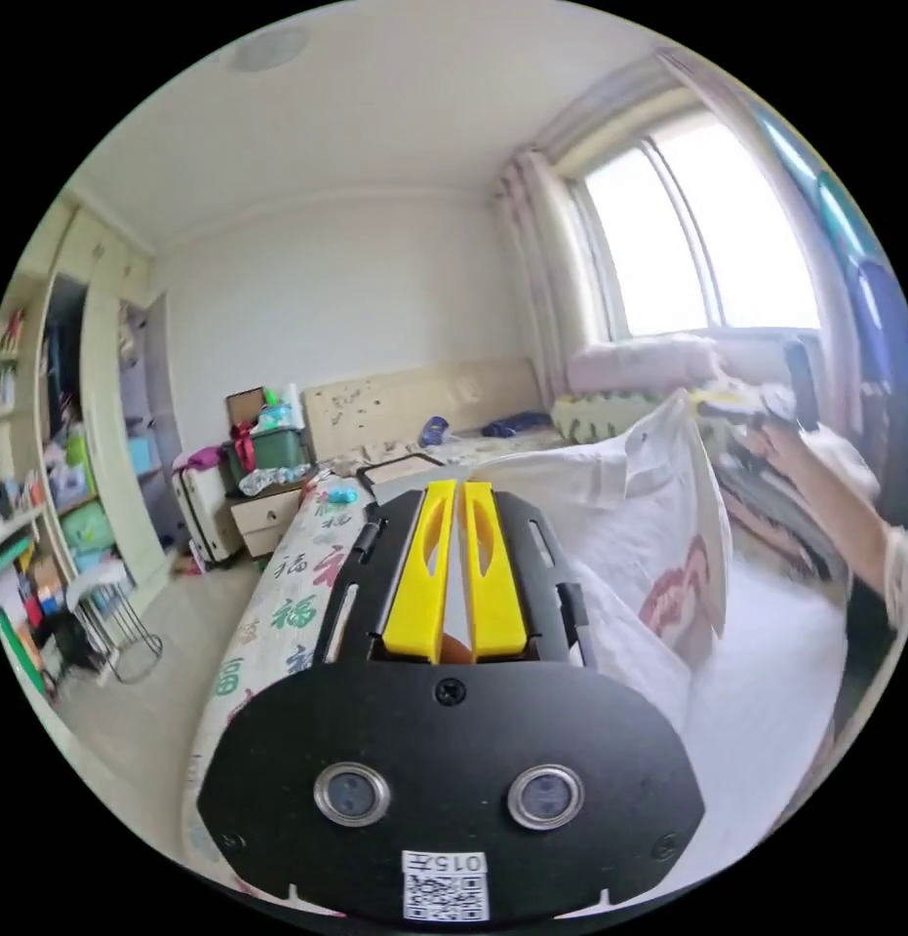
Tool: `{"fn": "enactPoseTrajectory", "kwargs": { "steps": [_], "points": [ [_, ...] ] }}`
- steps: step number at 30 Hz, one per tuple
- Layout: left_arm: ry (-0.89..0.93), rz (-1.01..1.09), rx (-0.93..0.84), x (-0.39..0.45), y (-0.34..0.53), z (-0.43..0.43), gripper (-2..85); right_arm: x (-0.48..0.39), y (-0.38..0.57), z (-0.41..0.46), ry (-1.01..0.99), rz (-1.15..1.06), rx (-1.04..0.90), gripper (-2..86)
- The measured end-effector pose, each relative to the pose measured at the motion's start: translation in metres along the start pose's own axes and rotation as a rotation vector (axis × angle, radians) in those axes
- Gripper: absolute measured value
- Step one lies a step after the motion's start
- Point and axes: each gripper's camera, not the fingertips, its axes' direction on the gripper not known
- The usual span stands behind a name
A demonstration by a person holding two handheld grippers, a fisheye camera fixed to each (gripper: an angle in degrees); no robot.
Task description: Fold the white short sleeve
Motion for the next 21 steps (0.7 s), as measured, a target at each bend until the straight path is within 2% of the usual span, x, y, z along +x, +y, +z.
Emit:
{"fn": "enactPoseTrajectory", "kwargs": {
  "steps": [2, 4, 7, 11, 13, 16, 21],
  "points": [
    [-0.036, -0.190, -0.013, -0.044, -0.007, 0.084, 8.7, 0.016, -0.037, 0.062, -0.052, 0.153, -0.108, 3.9],
    [-0.024, -0.249, -0.077, -0.054, 0.005, 0.117, 9.7, 0.010, -0.039, 0.082, -0.185, 0.103, -0.157, 8.2],
    [0.077, 0.037, -0.210, -0.015, 0.047, 0.139, 10.4, -0.022, -0.009, 0.088, -0.431, -0.156, -0.271, 10.5],
    [0.178, 0.346, -0.437, 0.037, 0.138, 0.174, 11.0, -0.064, 0.047, 0.096, -0.554, -0.443, -0.466, 12.3],
    [0.209, 0.400, -0.528, 0.053, 0.168, 0.199, 11.5, -0.073, 0.057, 0.105, -0.571, -0.487, -0.524, 13.1],
    [0.231, 0.443, -0.606, 0.072, 0.202, 0.234, 11.4, -0.073, 0.053, 0.125, -0.558, -0.435, -0.542, 12.8],
    [0.328, 0.356, -0.678, 0.076, 0.233, 0.274, 9.2, -0.067, 0.038, 0.159, -0.595, -0.341, -0.613, 9.8]
  ]
}}
